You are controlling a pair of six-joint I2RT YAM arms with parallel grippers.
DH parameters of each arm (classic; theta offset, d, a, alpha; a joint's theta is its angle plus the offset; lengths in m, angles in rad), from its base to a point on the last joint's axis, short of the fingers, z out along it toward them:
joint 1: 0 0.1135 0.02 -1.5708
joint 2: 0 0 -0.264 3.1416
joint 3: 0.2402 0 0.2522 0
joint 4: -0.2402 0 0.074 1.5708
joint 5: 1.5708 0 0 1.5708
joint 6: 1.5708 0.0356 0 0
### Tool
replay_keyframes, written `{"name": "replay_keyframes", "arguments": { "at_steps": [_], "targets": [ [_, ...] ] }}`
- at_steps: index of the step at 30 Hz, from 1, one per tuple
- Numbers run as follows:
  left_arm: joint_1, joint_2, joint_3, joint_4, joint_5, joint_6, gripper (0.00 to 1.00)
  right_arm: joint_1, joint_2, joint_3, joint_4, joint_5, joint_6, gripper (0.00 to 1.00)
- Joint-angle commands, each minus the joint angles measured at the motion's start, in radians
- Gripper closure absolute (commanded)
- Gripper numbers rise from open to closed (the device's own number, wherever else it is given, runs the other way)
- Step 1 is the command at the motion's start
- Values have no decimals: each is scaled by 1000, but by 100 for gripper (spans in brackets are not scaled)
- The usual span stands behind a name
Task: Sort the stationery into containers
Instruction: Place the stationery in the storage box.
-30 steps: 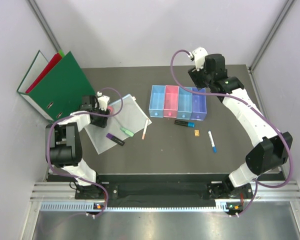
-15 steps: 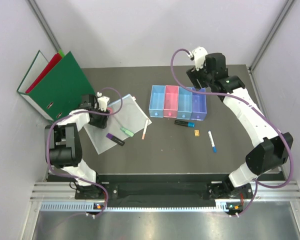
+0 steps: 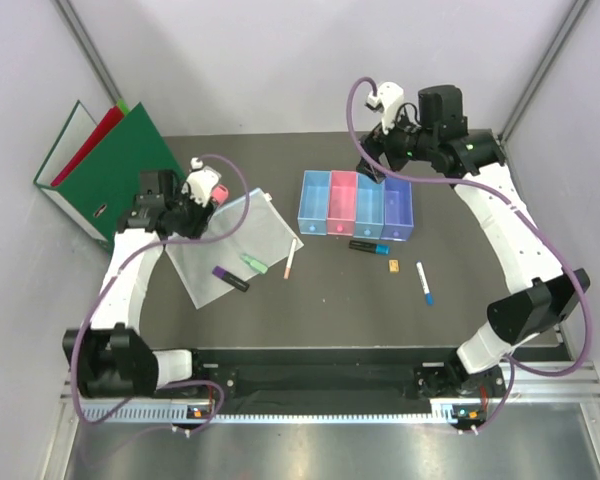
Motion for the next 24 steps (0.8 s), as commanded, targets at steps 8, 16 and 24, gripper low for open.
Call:
{"name": "replay_keyframes", "arguments": {
  "at_steps": [8,16,24],
  "targets": [
    [-260,-271,23,29,-4,157,100,14,63,99,-48,-603,142,19],
    [-412,-305,22,148,-74,189,100,34,83,78,70,-806,320,18],
    [-613,-264,46,241,-177,305,100,77,97,39,136,-846,406,18]
  ]
}}
